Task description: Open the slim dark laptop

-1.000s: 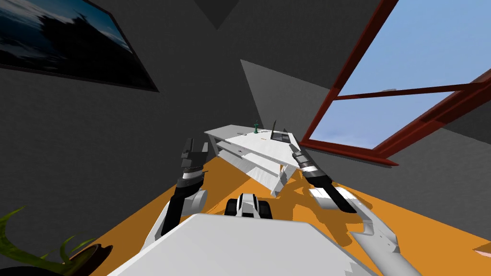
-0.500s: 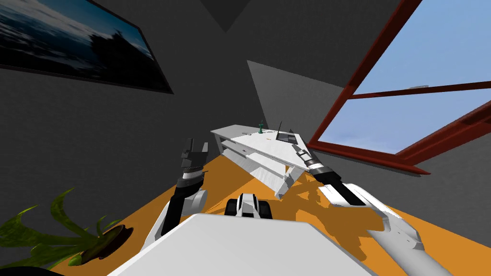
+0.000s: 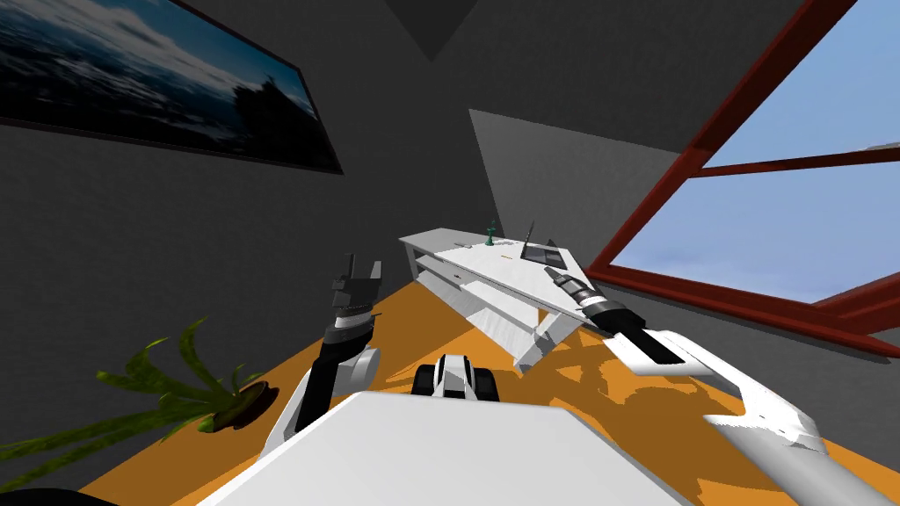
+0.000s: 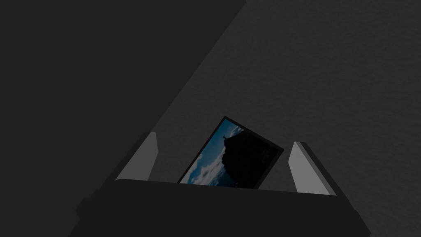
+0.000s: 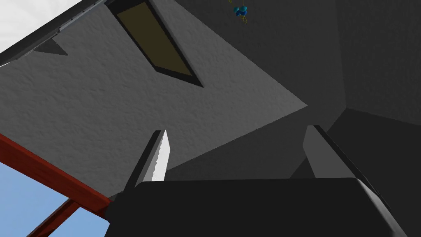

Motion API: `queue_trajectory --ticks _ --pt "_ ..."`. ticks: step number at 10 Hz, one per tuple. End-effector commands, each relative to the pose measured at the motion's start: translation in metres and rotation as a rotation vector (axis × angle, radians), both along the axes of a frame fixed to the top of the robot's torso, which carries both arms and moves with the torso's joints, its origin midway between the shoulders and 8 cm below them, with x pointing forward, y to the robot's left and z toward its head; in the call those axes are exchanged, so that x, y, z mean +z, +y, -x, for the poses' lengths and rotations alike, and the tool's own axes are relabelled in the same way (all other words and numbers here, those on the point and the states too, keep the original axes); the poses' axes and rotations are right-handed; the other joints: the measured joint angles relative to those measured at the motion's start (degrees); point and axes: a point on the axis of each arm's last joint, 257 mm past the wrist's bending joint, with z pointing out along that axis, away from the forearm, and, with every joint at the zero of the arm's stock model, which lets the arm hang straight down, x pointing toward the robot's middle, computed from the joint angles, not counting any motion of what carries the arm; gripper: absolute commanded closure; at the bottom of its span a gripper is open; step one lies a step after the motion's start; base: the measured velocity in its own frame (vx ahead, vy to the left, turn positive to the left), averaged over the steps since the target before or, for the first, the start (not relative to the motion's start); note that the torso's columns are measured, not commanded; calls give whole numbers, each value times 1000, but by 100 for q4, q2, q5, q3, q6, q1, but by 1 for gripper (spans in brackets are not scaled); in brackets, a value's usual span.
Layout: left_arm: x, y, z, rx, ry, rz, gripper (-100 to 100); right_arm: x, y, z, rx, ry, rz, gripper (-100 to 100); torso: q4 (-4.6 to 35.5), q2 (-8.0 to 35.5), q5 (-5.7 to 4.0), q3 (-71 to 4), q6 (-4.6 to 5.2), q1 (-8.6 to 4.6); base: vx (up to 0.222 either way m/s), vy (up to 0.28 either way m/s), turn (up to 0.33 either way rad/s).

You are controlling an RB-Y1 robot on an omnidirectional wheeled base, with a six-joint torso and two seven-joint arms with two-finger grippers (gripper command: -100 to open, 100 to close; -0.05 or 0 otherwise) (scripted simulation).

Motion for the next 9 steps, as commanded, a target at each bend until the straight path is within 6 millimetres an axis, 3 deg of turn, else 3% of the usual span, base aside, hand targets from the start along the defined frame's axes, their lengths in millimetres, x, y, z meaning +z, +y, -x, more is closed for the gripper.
queue_trajectory --ticks 1,2,3,4,5,6,7,9 --pt "0 0 0 0 0 0 0 -6 -46 1 -95 72 127 -100 0 1 1 0 4 -1 9 63 208" --pt "0 0 0 0 0 0 0 -7 -70 3 -147 108 191 -100 1 5 1 2 -1 1 19 103 324" --pt "0 0 0 0 0 0 0 -7 -77 3 -157 121 216 -100 1 3 4 2 0 14 35 82 101" --pt "0 0 0 0 0 0 0 -9 -105 8 -217 166 287 -100 1 1 3 0 6 1 38 70 191" --pt "0 0 0 0 0 0 0 -7 -109 7 -221 172 301 -100 1 2 -1 1 0 -5 33 49 96" --pt "0 0 0 0 0 0 0 -9 -142 15 -286 225 378 -100 2 6 -3 4 5 -12 35 62 221" --pt "0 0 0 0 0 0 0 -8 -142 14 -285 225 383 -100 2 6 -1 4 -1 -3 31 47 97" --pt "0 0 0 0 0 0 0 -5 -193 30 -387 316 525 -100 2 5 2 3 1 1 54 61 256"
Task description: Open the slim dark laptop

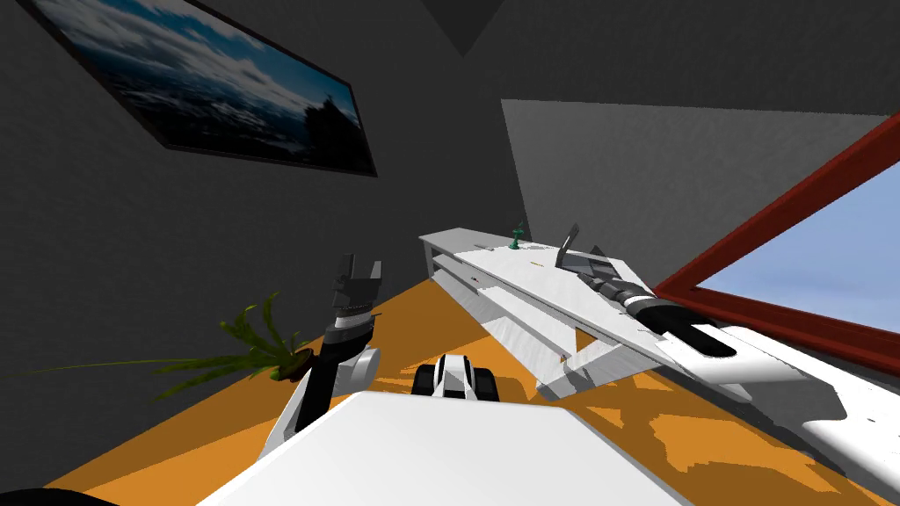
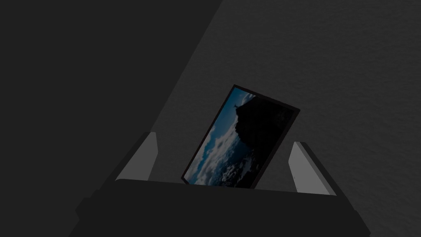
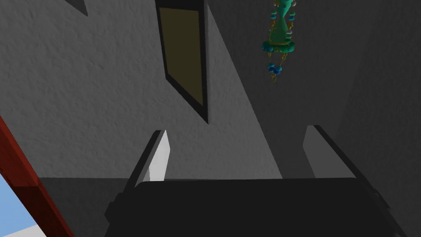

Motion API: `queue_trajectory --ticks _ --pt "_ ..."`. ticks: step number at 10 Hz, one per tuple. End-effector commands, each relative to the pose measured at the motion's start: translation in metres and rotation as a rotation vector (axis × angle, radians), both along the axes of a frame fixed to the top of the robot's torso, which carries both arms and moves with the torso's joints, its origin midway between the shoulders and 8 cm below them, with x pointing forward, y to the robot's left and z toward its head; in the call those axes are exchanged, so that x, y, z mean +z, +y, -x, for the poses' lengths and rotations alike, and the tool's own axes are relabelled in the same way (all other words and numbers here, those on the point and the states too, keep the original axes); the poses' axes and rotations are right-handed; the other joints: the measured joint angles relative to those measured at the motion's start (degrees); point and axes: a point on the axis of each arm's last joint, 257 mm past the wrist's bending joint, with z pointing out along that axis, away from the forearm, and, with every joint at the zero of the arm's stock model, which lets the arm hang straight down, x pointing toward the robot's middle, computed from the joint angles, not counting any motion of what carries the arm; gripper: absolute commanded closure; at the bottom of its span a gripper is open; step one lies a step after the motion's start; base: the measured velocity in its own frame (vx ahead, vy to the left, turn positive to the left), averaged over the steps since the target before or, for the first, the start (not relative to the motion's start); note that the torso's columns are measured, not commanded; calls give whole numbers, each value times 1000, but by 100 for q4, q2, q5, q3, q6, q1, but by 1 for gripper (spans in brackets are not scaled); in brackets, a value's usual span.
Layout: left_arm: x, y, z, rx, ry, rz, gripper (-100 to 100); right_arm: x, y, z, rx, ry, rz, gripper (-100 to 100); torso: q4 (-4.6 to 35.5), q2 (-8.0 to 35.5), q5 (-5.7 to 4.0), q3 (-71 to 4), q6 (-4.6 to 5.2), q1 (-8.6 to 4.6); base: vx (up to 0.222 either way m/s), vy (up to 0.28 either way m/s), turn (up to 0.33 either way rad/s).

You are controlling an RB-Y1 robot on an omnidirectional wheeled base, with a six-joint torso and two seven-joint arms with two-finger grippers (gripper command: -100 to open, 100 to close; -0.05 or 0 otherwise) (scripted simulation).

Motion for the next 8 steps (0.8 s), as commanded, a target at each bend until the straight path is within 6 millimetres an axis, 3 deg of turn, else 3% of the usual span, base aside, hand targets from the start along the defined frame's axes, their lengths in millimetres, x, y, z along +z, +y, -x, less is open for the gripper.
queue_trajectory --ticks 1,3,4,5,6,7,8 --pt "0 0 0 0 0 0 0 4 -47 13 -100 86 127 -100 -4 -12 0 -7 -5 5 59 49 115" --pt "0 0 0 0 0 0 0 11 -100 37 -208 190 268 -100 -1 -3 -3 -1 0 -5 76 56 232" --pt "0 0 0 0 0 0 0 13 -108 40 -227 202 280 -100 -1 -4 0 -2 0 2 66 33 140" --pt "0 0 0 0 0 0 0 20 -133 54 -283 258 354 -100 0 3 -3 2 3 -7 63 25 212" --pt "0 0 0 0 0 0 0 19 -136 56 -289 261 353 -100 1 4 -3 3 1 -9 55 12 101" --pt "0 0 0 0 0 0 0 26 -161 73 -345 320 424 -100 2 7 -5 5 5 -9 68 21 198" --pt "0 0 0 0 0 0 0 26 -162 73 -348 321 423 -100 0 0 -1 1 -2 -1 58 19 100"
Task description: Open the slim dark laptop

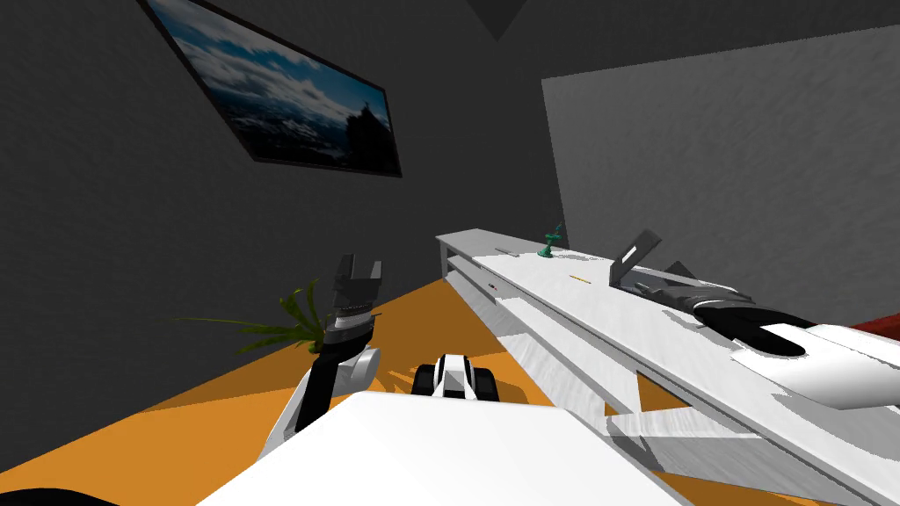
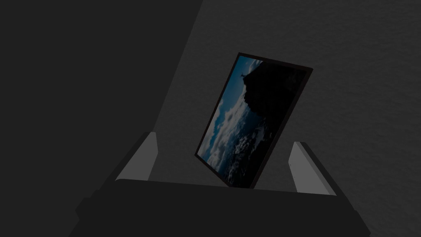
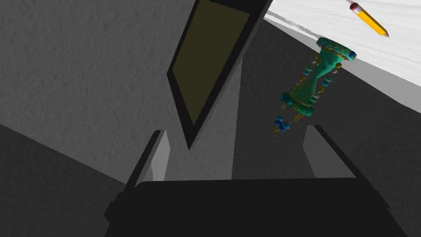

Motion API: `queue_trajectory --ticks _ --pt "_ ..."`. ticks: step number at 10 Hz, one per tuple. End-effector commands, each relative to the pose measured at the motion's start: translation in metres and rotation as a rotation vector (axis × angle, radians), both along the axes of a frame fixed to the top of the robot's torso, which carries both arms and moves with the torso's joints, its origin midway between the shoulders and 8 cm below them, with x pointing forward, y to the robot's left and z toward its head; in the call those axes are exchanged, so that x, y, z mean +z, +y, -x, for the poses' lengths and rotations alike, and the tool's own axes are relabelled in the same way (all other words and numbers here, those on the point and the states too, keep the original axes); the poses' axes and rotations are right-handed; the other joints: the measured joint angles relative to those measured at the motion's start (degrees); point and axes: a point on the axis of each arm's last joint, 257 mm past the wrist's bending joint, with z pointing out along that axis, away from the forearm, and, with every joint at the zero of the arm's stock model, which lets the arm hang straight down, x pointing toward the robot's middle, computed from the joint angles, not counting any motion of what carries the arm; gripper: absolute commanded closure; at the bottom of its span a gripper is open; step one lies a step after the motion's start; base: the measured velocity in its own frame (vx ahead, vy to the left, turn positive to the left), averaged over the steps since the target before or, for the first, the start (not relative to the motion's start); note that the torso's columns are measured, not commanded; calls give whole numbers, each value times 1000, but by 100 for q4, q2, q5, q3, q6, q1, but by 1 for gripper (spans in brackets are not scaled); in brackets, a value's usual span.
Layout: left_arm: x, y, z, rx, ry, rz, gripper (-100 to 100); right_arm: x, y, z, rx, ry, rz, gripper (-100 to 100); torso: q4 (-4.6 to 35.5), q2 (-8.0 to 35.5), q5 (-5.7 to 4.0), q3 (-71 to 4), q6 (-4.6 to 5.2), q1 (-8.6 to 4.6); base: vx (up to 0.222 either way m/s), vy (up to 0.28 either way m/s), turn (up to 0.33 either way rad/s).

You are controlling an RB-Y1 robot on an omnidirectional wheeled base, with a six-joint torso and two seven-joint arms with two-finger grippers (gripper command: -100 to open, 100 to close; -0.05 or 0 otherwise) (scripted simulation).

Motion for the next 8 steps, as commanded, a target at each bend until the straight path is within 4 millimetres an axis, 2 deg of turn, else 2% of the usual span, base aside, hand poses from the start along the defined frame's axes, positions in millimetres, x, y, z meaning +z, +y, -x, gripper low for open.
queue_trajectory --ticks 1,2,3,4,5,6,7,8 --pt "0 0 0 0 0 0 0 14 -34 20 -81 86 103 -100 -1 0 0 -1 6 1 57 21 146" --pt "0 0 0 0 0 0 0 22 -55 36 -134 142 166 -100 0 0 1 0 2 1 88 24 282" --pt "0 0 0 0 0 0 0 22 -62 43 -153 147 166 -100 -4 -11 1 -7 -3 2 81 5 135" --pt "0 0 0 0 0 0 0 31 -79 59 -199 200 224 -100 -3 -5 -3 -4 8 -5 77 3 165" --pt "0 0 0 0 0 0 0 31 -81 61 -205 202 224 -100 0 1 -2 0 3 -6 56 -3 75" --pt "0 0 0 0 0 0 0 40 -98 78 -255 255 277 -100 2 8 -2 4 5 -5 57 0 184" --pt "0 0 0 0 0 0 0 40 -98 78 -255 255 277 -100 2 6 0 4 1 0 44 -1 81" --pt "0 0 0 0 0 0 0 50 -110 91 -292 302 326 -100 2 7 0 4 6 1 52 -1 120"
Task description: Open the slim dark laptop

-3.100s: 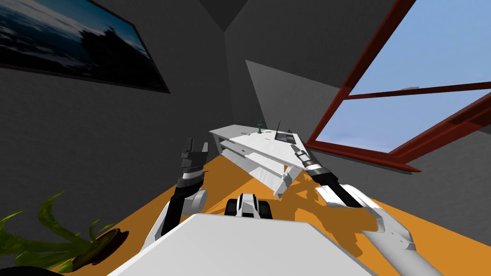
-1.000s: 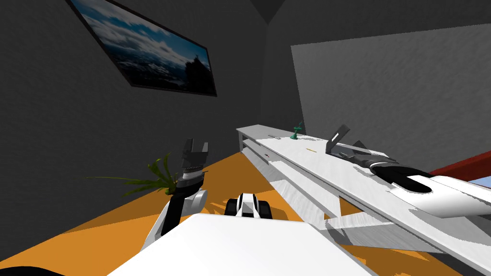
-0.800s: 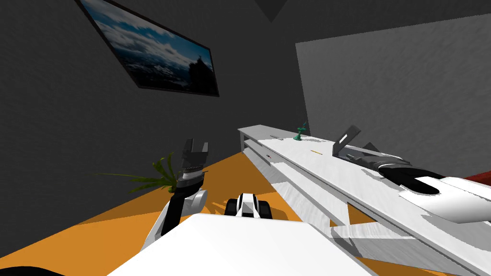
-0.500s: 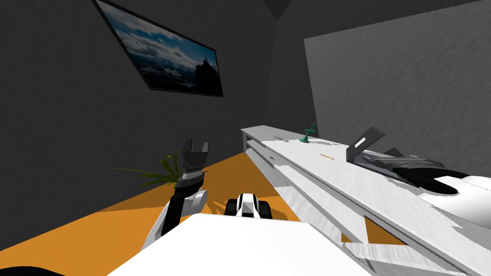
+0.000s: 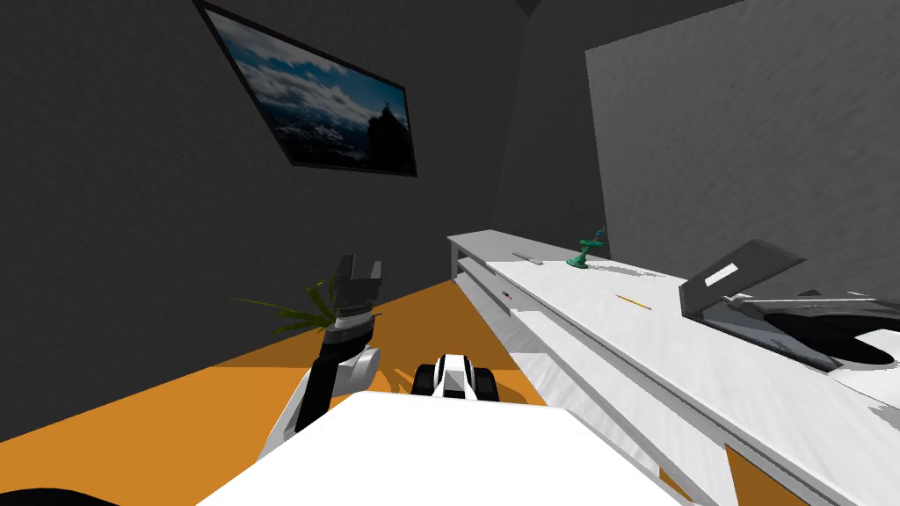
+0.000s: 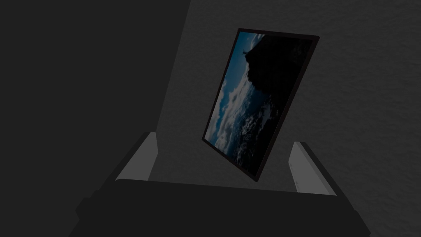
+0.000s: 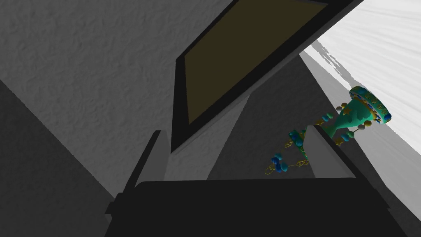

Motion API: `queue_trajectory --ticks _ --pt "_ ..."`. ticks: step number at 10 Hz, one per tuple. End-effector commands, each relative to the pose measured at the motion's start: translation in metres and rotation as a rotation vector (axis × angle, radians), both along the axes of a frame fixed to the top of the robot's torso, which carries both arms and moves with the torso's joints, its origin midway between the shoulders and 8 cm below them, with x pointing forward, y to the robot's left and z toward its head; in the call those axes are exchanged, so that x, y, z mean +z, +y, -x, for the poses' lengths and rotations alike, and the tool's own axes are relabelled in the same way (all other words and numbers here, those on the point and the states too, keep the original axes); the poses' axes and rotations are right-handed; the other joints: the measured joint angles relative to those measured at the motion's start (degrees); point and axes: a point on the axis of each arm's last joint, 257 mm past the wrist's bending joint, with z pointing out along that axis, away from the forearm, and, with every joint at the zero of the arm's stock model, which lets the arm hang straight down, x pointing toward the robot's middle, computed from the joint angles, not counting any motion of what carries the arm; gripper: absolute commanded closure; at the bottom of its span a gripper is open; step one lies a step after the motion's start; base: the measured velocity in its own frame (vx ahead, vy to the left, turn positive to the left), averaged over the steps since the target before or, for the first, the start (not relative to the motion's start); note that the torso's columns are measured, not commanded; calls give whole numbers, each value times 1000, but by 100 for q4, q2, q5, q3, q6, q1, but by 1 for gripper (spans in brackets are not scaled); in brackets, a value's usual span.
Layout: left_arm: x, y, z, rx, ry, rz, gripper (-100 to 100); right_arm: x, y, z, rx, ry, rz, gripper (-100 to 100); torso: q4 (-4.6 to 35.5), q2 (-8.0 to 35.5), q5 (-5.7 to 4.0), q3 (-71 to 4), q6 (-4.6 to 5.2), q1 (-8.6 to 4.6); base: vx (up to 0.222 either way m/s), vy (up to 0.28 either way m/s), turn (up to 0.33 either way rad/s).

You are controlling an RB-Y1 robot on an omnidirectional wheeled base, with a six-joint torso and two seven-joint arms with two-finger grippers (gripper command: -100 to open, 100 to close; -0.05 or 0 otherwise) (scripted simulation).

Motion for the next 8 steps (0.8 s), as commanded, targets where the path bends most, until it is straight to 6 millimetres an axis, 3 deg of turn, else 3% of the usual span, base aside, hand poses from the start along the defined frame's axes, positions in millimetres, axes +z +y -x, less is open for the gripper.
queue_trajectory --ticks 1,2,4,6,8 --pt "0 0 0 0 0 0 0 19 -30 31 -91 103 99 -100 -2 -7 -1 -4 -6 -2 76 -6 233" --pt "0 0 0 0 0 0 0 19 -32 34 -98 104 100 -100 -5 -17 0 -11 -6 -3 67 -10 86" --pt "0 0 0 0 0 0 0 34 -52 62 -171 185 171 -100 -2 -8 0 -5 -4 -2 69 -13 138" --pt "0 0 0 0 0 0 0 34 -52 62 -171 185 171 -100 0 -1 -2 0 -1 -3 33 -10 18" --pt "0 0 0 0 0 0 0 45 -64 84 -225 246 220 -100 1 1 0 1 -6 0 31 -11 115"
